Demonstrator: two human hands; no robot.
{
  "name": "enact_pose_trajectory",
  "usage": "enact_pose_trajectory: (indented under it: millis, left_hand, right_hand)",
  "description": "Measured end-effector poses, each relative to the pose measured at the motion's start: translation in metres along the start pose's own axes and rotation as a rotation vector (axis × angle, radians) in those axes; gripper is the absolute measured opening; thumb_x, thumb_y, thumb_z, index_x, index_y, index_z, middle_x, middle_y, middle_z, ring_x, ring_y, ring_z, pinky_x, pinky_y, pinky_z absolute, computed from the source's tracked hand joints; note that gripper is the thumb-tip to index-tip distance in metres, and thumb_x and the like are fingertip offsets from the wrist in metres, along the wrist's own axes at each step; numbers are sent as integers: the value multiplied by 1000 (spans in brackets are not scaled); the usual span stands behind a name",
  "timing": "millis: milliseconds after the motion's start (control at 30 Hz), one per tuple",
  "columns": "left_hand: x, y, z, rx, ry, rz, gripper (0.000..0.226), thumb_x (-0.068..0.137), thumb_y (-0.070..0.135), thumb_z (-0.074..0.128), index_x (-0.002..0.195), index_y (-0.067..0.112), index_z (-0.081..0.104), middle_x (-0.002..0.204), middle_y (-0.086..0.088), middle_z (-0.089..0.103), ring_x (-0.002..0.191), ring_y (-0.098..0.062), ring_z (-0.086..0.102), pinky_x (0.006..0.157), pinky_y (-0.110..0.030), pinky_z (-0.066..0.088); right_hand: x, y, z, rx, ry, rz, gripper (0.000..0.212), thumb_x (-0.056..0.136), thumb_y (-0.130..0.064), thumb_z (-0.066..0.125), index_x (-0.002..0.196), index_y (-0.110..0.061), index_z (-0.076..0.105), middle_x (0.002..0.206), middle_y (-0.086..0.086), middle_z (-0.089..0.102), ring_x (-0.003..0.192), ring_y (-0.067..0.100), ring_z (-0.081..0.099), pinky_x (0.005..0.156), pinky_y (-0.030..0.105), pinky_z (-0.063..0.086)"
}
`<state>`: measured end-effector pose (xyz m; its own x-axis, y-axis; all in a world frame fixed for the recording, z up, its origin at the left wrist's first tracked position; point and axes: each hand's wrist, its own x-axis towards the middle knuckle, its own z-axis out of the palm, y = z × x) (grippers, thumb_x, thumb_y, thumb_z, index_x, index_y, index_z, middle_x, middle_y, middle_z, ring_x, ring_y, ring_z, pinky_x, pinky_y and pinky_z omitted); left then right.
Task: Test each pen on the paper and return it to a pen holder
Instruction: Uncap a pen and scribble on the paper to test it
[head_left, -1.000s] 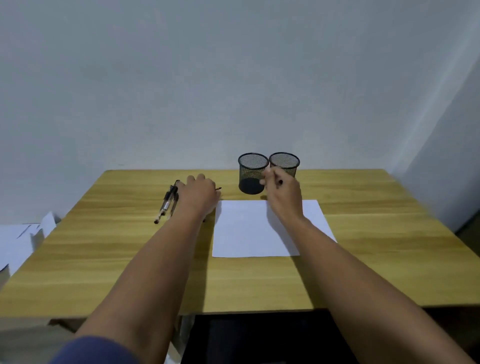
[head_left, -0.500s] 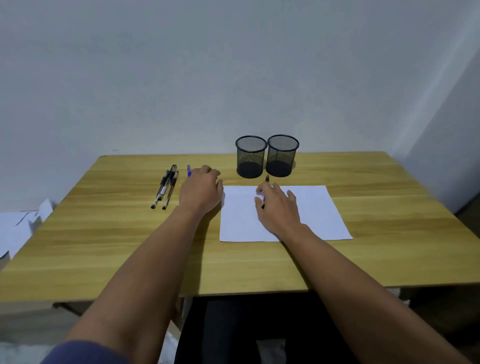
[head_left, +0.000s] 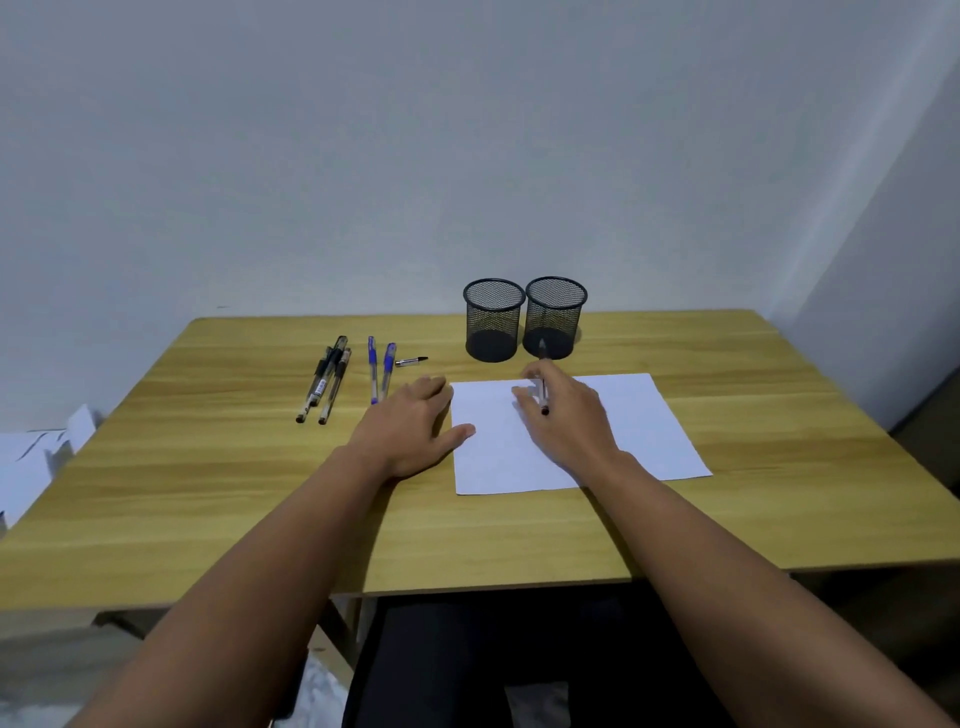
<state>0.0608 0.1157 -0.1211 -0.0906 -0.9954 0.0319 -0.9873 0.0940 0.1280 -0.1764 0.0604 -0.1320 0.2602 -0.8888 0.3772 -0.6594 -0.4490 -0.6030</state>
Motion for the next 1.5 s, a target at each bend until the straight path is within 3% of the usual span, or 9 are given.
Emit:
enact_pose_trajectory:
  millis: [67,133,200,267,500,667,767,867,1500]
  left_hand:
    - [1,0,-1,4,-5,0,81,95,74,36,159,25,29,168,8,21,152,-24,24,113,-47,38]
    - [2,-3,0,1,6,15,79,96,72,37,159,25,29,168,8,22,154,-24,21,118,-46,30]
    - [1,-6,2,-5,34,39,78,97,70,37,159,24,30,168,5,23,155,-21,17,123,-44,20]
    - [1,-8,4,-18,67,56,77,97,69,38,159,22,32,167,2,26,155,-21,17,125,-45,16]
    - [-2,-17,11,-86,129,56,76,96,68,43,156,22,38,165,0,31,155,-21,21,126,-46,17]
    - [-2,-23,13,-88,142,54,76,96,68,43,156,23,37,165,2,32,155,-21,22,126,-47,16]
    - [0,-25,15,-79,159,53,76,95,71,41,156,26,39,165,5,32,155,-18,22,126,-48,16]
    - [-1,-27,19,-114,174,46,77,93,73,41,156,27,39,165,7,32,155,-15,21,127,-46,15]
    - [-1,-27,22,-146,203,38,78,93,72,42,156,26,38,164,8,32,155,-11,20,127,-44,13]
  right_hand:
    - [4,-11,-6,252,91,41,26,110,-43,55,108,-26,74,92,-6,74,84,7,68,78,38,58]
    - [16,-20,-6,500,125,114,32,112,-42,52,118,-24,78,85,-1,75,79,13,72,68,33,61]
    - [30,-27,0,607,130,148,29,112,-38,52,125,-26,75,91,1,79,75,20,72,64,37,65]
    - [40,-36,9,704,125,204,25,112,-33,54,108,-27,78,88,5,80,69,22,70,62,39,64]
    - [58,-51,60,928,48,376,24,108,-15,50,106,-24,73,86,14,77,57,23,64,49,27,47]
    - [62,-46,73,978,-13,381,18,101,-16,58,113,-14,72,87,18,75,58,26,62,50,28,45]
    - [67,-47,75,951,-4,372,14,98,-24,70,90,-12,73,79,17,71,58,23,59,53,30,43]
    - [75,-47,78,835,73,343,40,98,-42,72,70,-15,60,66,19,61,57,21,56,52,34,46]
    - [72,-33,95,796,-83,316,39,95,-32,74,59,-22,61,63,16,67,58,28,65,63,41,52]
